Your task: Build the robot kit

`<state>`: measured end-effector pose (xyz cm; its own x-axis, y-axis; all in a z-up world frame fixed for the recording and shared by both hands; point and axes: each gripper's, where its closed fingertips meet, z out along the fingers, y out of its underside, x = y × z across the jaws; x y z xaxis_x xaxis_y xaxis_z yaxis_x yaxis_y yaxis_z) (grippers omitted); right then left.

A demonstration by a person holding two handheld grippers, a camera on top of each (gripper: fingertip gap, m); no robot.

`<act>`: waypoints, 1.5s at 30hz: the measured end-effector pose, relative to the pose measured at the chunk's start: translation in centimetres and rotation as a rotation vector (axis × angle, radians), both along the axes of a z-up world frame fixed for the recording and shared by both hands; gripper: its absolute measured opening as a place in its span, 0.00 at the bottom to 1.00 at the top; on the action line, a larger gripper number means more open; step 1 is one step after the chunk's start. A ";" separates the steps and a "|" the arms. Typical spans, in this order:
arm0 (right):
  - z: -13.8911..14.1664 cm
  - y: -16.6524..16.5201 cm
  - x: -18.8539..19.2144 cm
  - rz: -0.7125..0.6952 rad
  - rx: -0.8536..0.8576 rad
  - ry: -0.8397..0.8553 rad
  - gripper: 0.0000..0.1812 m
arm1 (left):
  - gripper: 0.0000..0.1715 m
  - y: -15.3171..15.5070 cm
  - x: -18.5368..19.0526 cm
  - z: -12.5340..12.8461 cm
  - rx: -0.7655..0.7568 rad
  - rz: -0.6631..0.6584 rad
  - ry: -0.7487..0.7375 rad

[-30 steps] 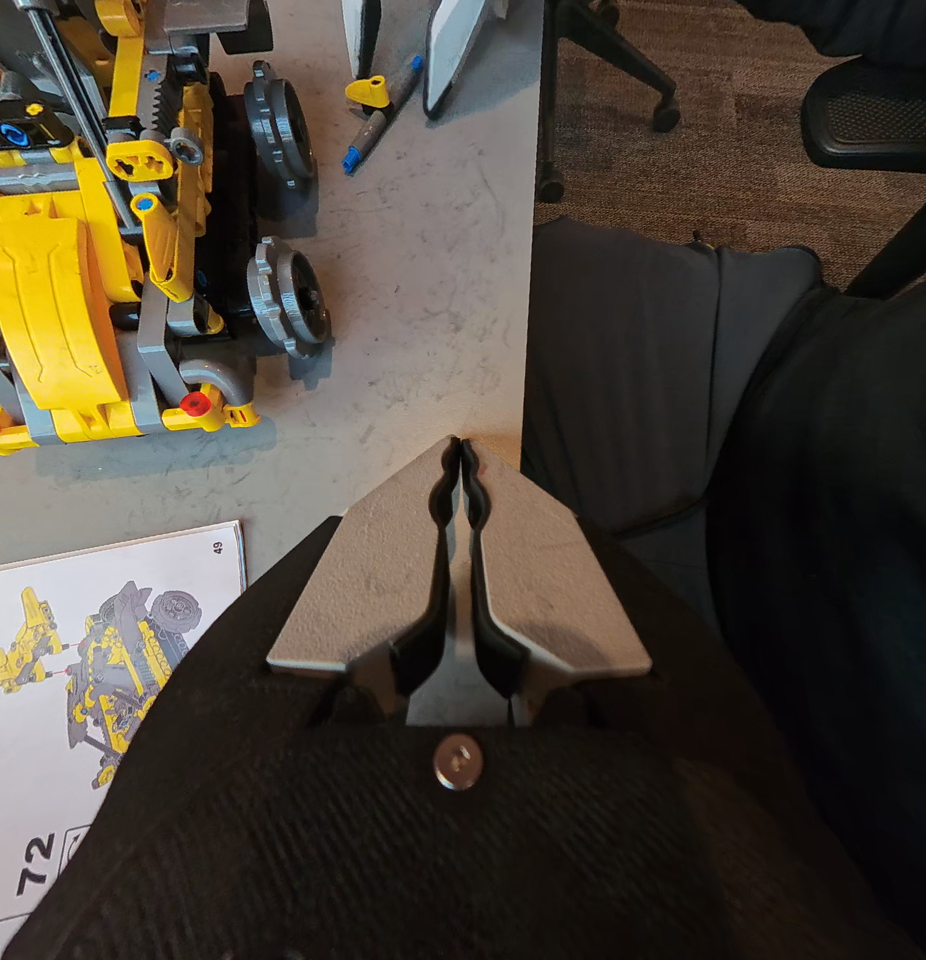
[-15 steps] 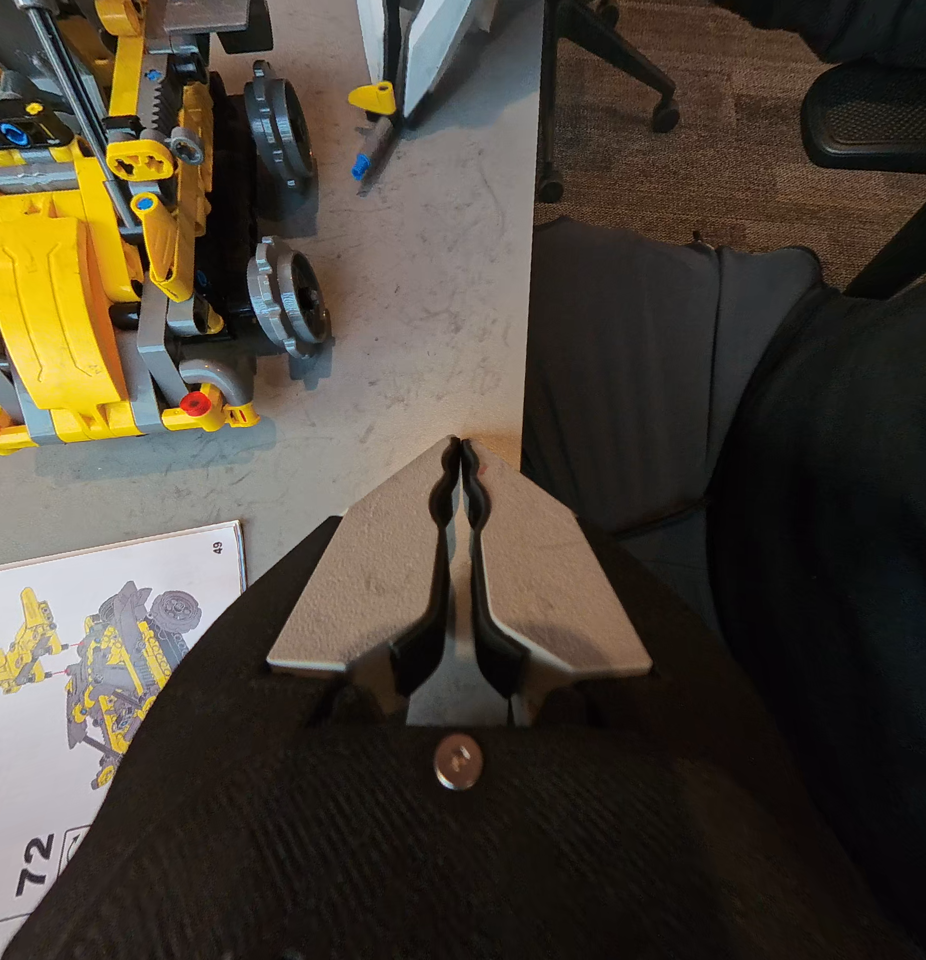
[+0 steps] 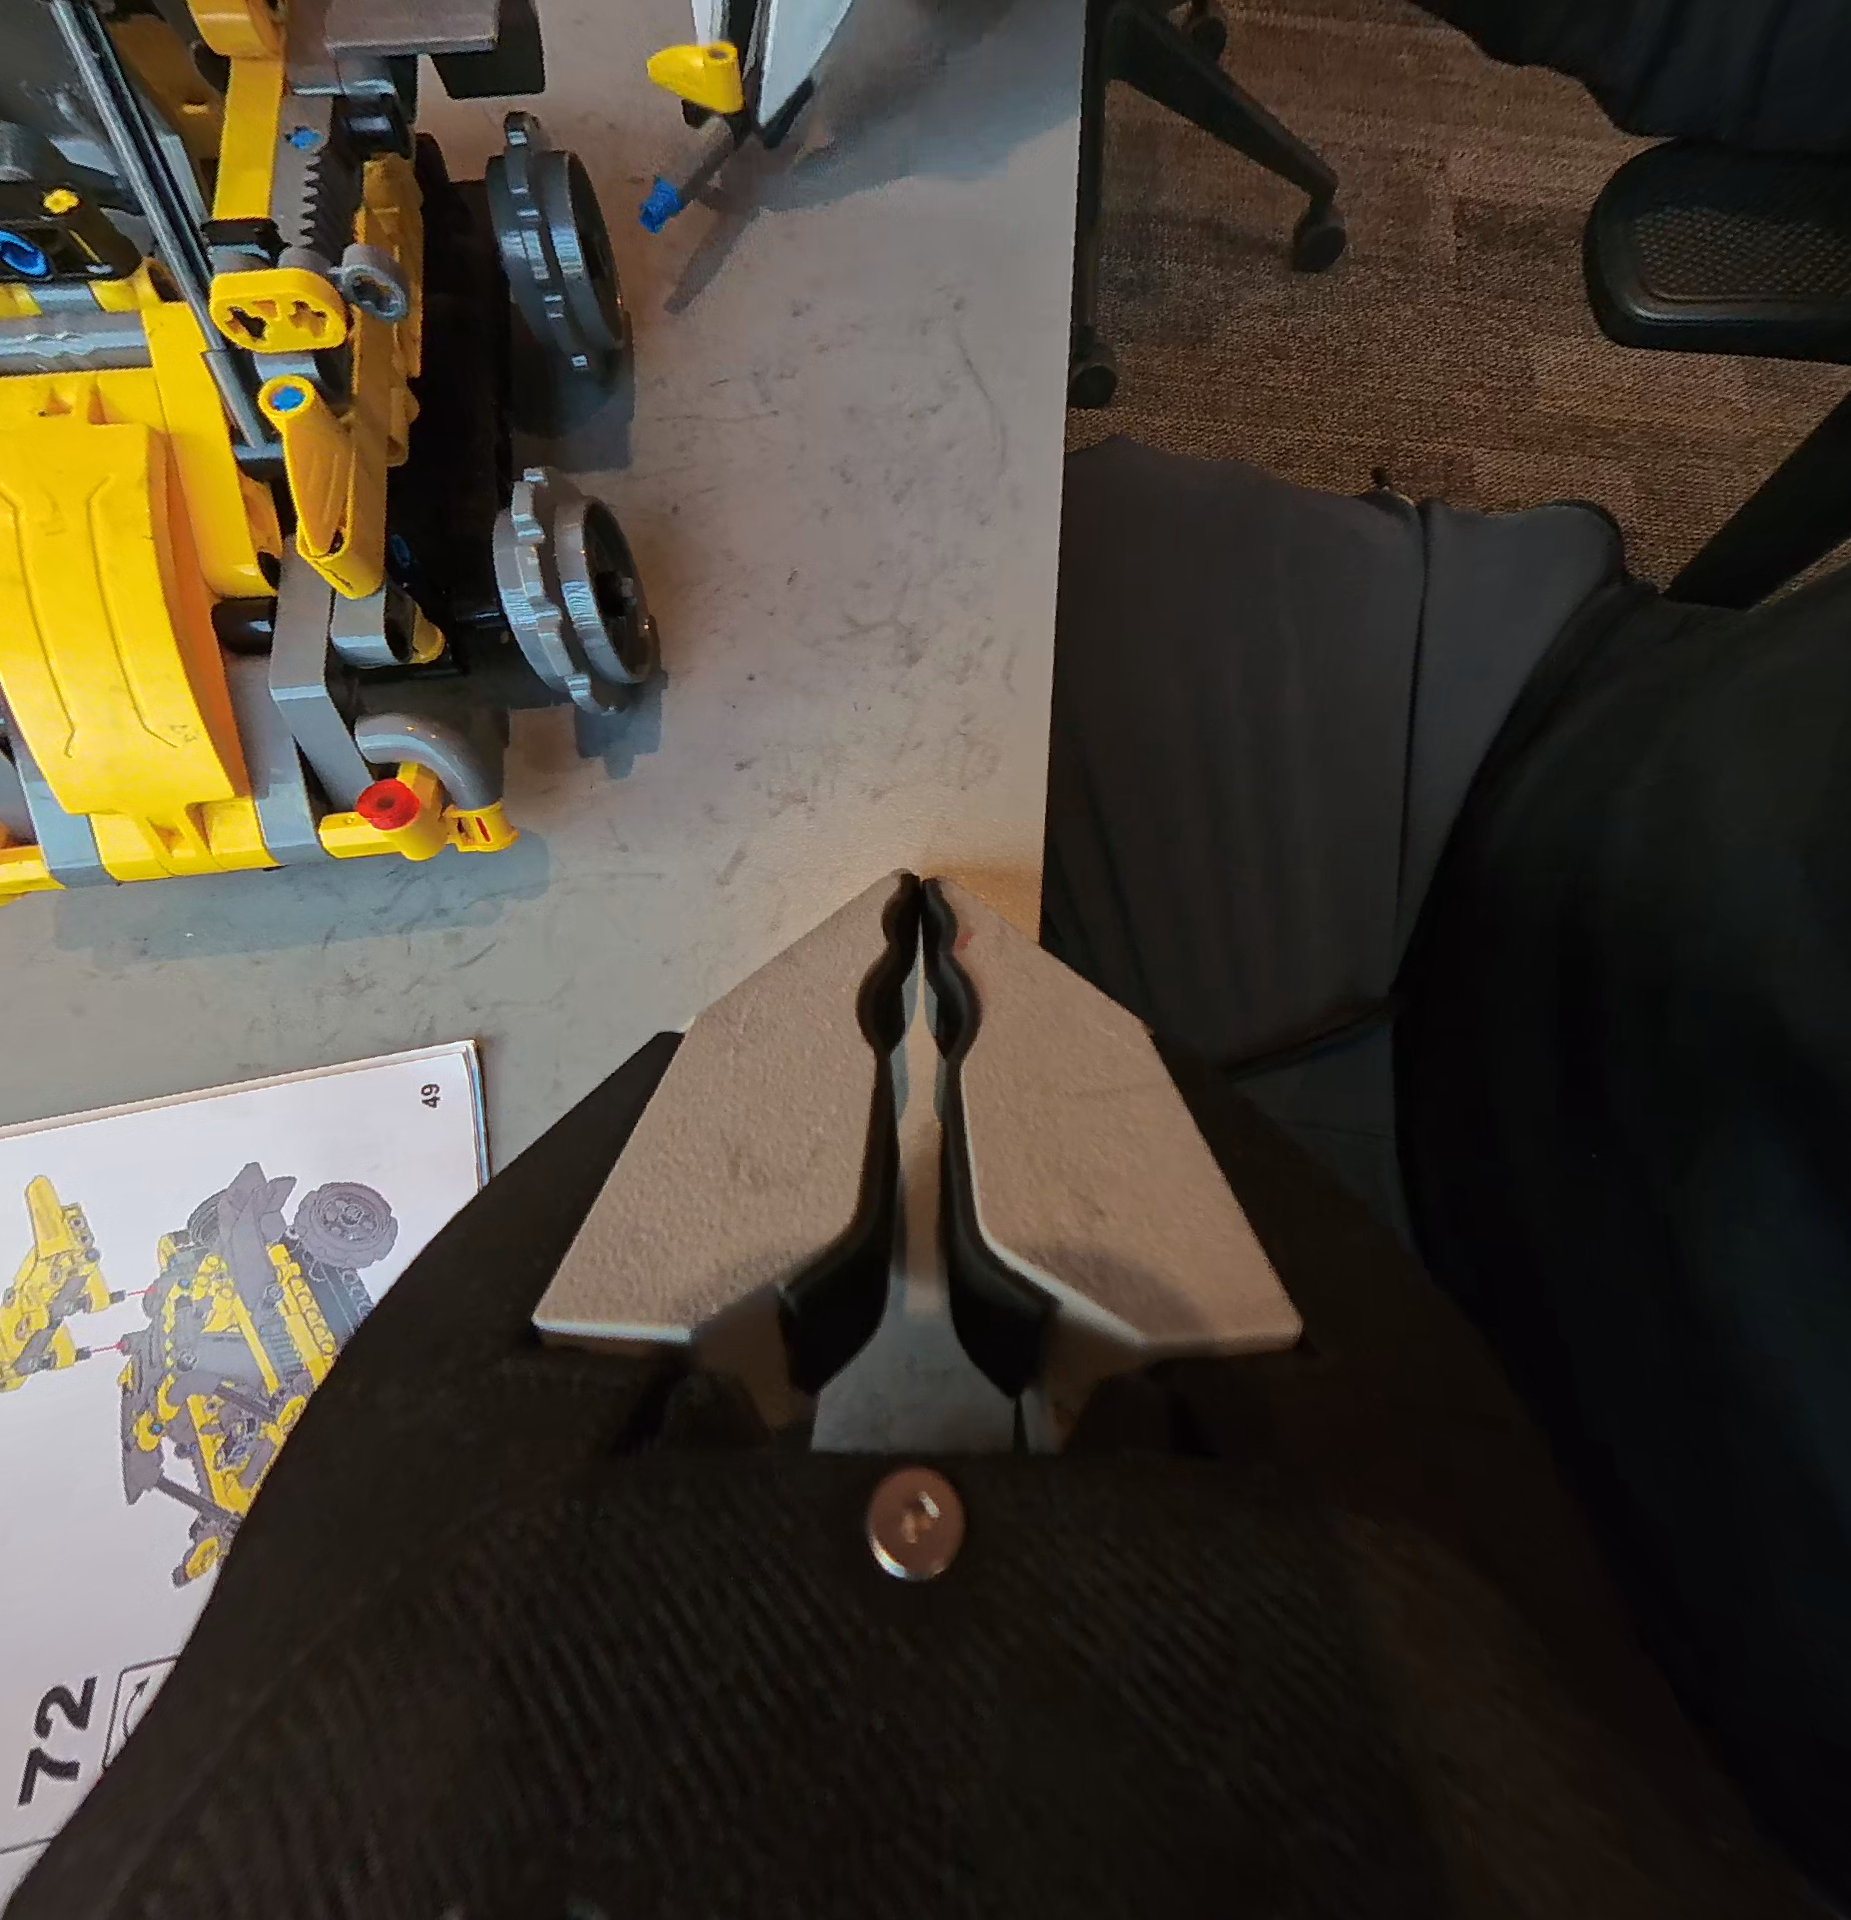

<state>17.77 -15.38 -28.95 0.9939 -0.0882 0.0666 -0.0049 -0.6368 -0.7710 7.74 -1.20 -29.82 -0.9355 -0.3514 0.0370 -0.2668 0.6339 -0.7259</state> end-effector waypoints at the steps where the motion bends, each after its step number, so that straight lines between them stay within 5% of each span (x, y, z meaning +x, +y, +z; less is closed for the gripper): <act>1: -0.1 0.0 0.0 0.003 -0.003 0.002 0.02 | 0.00 0.0 0.0 0.0 0.000 -0.002 0.000; 14: 1.7 -0.9 1.9 -0.066 0.115 0.004 0.02 | 0.00 0.0 0.3 0.0 0.008 0.014 -0.022; 18: 1.6 -0.8 1.9 -0.058 0.108 -0.007 0.02 | 0.17 0.5 1.8 0.2 0.028 0.110 -0.090; 23: 2.3 -0.9 1.3 -0.024 0.154 0.001 0.02 | 0.19 0.9 3.1 2.6 -0.047 0.195 -0.260; 29: 2.4 -0.8 0.3 0.034 0.161 0.003 0.02 | 0.41 1.9 4.4 1.5 -0.036 0.303 -0.121; 36: 3.3 0.9 -2.4 0.117 0.213 0.047 0.02 | 0.34 1.2 3.3 0.9 0.024 0.280 -0.160; 45: 2.7 7.7 -8.6 0.324 0.068 0.034 0.02 | 0.24 -0.5 2.1 1.0 0.090 0.176 -0.335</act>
<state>9.21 -7.65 -26.21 0.9725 0.2299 0.0378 0.1632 -0.5565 -0.8147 9.83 -1.68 -28.78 -0.8155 -0.4955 -0.2989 -0.1344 0.6646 -0.7350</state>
